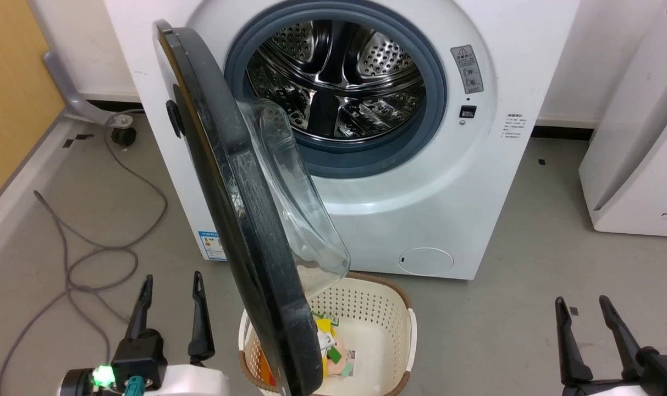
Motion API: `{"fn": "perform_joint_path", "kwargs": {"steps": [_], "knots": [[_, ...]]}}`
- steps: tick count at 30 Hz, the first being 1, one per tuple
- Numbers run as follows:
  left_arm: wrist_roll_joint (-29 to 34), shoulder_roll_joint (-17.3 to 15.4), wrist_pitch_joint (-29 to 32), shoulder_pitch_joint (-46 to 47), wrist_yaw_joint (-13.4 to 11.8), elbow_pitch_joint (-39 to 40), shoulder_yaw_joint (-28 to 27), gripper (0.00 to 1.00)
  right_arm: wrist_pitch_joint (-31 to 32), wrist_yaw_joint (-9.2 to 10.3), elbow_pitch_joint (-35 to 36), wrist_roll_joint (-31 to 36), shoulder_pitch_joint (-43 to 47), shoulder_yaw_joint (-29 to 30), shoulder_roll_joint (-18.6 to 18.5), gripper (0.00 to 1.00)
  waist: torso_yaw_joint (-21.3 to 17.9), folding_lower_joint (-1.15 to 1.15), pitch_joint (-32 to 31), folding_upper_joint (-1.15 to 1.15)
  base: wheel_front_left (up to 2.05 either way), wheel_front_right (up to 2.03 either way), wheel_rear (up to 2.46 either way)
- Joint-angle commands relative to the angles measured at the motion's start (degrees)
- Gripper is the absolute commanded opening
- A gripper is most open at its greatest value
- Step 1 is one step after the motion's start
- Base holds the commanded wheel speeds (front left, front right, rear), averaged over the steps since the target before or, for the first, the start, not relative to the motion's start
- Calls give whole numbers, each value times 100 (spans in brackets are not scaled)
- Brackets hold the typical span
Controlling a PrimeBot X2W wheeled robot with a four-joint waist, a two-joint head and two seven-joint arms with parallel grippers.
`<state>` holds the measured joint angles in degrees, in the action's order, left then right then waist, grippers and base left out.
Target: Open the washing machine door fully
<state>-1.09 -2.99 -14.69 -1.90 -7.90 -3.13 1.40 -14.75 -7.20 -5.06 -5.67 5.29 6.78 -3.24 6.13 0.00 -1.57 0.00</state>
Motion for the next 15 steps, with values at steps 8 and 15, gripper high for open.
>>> {"fn": "perform_joint_path", "kwargs": {"steps": [8,15], "knots": [[108,-246,-30,449,-34,589,-139,0,-25,-29,54,-87,50,-4,35,100,91,0,-25,0,0,0,0],[280,-380,-30,973,-11,1582,121,0,-25,-29,134,-115,69,16,35,100,121,0,-38,0,0,0,0]]}}
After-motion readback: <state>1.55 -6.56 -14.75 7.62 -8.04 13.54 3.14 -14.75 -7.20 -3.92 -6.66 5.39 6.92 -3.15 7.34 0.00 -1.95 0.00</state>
